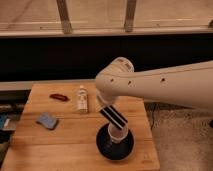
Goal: Place the eraser in the ceramic cup
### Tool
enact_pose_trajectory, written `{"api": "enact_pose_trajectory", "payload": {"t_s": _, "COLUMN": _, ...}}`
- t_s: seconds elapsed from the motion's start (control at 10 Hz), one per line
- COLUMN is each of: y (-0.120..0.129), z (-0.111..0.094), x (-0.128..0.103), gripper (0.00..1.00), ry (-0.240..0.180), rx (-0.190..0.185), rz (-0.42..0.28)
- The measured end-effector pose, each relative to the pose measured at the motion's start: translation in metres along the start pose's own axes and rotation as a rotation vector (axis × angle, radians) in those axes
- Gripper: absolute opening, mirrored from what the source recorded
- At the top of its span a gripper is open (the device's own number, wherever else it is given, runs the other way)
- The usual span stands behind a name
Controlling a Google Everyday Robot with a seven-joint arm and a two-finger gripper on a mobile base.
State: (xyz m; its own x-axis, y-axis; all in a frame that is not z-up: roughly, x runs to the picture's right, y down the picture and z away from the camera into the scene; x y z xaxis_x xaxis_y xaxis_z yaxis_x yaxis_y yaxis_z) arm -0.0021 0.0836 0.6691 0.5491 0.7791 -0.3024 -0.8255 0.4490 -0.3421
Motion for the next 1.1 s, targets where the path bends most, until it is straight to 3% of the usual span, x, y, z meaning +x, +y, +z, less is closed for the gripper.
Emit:
{"api": "enact_pose_trajectory", "payload": {"t_s": 0.6, "y": 0.000, "z": 0.041, "x": 0.011, "gripper": 0.00, "ry": 0.007, "rx": -0.077, "rz": 0.078}}
{"api": "enact_pose_trajectory", "payload": {"t_s": 1.1, "y": -0.012, "z": 0.052, "x": -0.003, "gripper": 0.00, "ry": -0.006, "rx": -0.081, "rz": 0.093}}
